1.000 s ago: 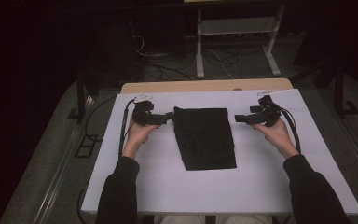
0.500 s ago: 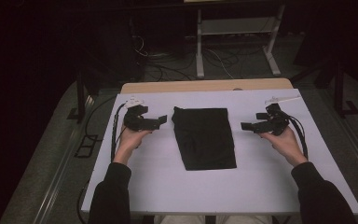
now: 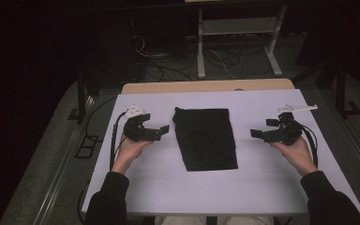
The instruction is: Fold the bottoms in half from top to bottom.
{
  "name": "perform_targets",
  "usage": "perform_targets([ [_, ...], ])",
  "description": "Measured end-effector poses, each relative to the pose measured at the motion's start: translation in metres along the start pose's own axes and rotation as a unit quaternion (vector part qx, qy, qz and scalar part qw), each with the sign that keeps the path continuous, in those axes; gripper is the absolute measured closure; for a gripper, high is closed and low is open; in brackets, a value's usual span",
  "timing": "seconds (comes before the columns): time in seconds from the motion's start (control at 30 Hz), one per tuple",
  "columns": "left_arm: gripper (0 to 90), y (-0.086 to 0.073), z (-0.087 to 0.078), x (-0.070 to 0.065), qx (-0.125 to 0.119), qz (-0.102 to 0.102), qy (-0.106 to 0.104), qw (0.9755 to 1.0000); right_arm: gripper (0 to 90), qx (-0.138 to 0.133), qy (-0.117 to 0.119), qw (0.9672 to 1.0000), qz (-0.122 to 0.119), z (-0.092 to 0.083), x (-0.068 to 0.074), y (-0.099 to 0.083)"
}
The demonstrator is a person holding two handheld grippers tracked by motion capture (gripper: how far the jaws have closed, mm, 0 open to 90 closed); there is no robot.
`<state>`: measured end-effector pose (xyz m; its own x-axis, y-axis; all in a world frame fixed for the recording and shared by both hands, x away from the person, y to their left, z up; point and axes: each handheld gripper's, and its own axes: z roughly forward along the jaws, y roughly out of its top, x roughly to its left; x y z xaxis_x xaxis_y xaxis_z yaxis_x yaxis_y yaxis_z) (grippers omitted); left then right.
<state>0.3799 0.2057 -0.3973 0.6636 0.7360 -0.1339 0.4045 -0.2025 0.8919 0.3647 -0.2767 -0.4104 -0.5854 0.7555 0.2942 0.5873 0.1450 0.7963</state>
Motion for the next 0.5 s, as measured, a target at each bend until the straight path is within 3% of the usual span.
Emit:
perform_targets([
  [0.17,0.0,-0.004,-0.011,-0.007,-0.006,0.003,-0.006,1.0000,0.0,-0.002,-0.006,1.0000,0.000,-0.008,0.005,-0.010],
  [0.3,0.0,-0.009,-0.021,-0.013,-0.015,-0.008,-0.014,0.9998,0.0,-0.004,-0.012,0.9999,0.000,-0.012,0.010,-0.020],
  [0.5,0.0,-0.021,-0.033,-0.022,-0.020,-0.002,-0.008,0.9998,0.0,-0.012,-0.009,0.9999,-0.006,-0.019,0.022,-0.032],
])
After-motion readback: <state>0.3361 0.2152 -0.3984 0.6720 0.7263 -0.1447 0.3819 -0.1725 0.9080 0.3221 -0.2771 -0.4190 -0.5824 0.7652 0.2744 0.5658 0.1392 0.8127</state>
